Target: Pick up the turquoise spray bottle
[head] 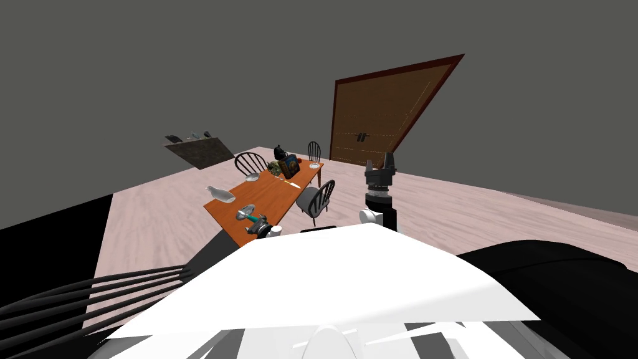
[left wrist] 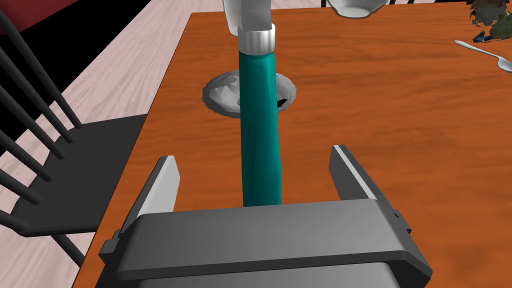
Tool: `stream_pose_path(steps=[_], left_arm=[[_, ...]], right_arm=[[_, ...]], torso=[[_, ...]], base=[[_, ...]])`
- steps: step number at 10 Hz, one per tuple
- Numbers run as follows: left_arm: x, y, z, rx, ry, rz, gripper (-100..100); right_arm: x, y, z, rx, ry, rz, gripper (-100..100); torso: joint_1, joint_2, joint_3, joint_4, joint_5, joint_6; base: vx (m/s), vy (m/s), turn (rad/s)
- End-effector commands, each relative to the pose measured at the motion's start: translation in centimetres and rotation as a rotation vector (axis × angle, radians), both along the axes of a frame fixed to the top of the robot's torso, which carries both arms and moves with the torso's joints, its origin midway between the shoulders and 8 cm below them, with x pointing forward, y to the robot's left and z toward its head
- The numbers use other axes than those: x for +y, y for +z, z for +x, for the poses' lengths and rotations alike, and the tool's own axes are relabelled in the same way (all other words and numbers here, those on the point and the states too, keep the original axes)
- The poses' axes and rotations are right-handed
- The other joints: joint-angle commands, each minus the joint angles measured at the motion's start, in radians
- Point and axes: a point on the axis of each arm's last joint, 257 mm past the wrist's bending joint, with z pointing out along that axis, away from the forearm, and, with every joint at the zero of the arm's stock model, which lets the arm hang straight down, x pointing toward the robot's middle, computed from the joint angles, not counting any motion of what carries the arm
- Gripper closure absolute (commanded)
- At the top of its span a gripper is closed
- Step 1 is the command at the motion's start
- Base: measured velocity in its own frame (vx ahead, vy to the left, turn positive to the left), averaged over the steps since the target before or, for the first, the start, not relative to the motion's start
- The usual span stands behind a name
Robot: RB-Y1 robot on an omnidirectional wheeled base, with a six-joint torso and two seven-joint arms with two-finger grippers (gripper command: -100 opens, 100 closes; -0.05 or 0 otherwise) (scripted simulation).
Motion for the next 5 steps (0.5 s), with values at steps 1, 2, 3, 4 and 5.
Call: stream_pose_path(steps=[1,2,3,4,5], left_arm=[[2.1,-0.5,-3.3,0.041,0.011,0.053,-100],[1.9,-0.3,-3.0,0.026,-0.001,0.053,-100],[1.9,-0.3,-3.0,0.004,0.003,0.039,-100],[1.9,-0.3,-3.0,-0.005,0.005,0.034,-100],[3.9,-0.6,-6.3,0.045,0.007,0.090,-100]], right_arm=[[0.0,0.0,0.0,0.000,0.000,0.000,0],[0.0,0.0,0.0,0.000,0.000,0.000,0],[0.0,0.0,0.0,0.000,0.000,0.000,0],[0.0,0.0,0.0,0.000,0.000,0.000,0],[0.0,0.0,0.0,0.000,0.000,0.000,0]], torso=[[0.000,0.000,0.000,0.000,0.000,0.000],[0.000,-0.008,-0.004,-0.002,0.000,-0.001],[-0.002,-0.012,-0.007,-0.002,0.000,0.000],[-0.002,-0.008,-0.004,-0.002,0.000,0.000],[0.000,-0.003,-0.002,-0.001,0.000,0.000]], base=[[0.172,-0.012,0.180],[0.212,-0.048,0.096],[0.093,-0.034,-0.007],[0.010,-0.005,-0.016],[0.032,-0.048,0.169]])
